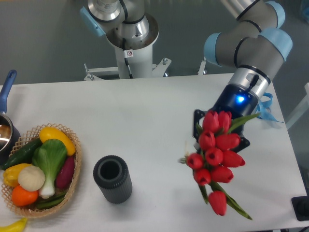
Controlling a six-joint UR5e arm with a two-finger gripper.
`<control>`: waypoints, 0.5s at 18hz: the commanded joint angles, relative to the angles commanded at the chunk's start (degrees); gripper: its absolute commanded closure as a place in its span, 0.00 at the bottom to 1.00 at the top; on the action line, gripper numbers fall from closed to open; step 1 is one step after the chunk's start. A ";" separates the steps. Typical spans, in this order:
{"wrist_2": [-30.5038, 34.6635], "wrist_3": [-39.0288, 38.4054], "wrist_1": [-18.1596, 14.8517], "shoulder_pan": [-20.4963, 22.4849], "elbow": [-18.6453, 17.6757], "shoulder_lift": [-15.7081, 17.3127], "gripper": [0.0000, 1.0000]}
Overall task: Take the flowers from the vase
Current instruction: 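Carry the held tulips away from the vase and hold them up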
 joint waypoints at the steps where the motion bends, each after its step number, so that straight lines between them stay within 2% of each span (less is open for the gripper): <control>1: 0.80 0.00 0.00 0.00 -0.27 0.00 0.68; 4: 4.21 -0.08 -0.26 0.00 -1.14 1.05 0.68; 7: 12.91 0.27 -0.35 -0.09 -5.00 3.77 0.69; 9: 19.58 2.28 -0.35 -0.35 -6.41 4.48 0.68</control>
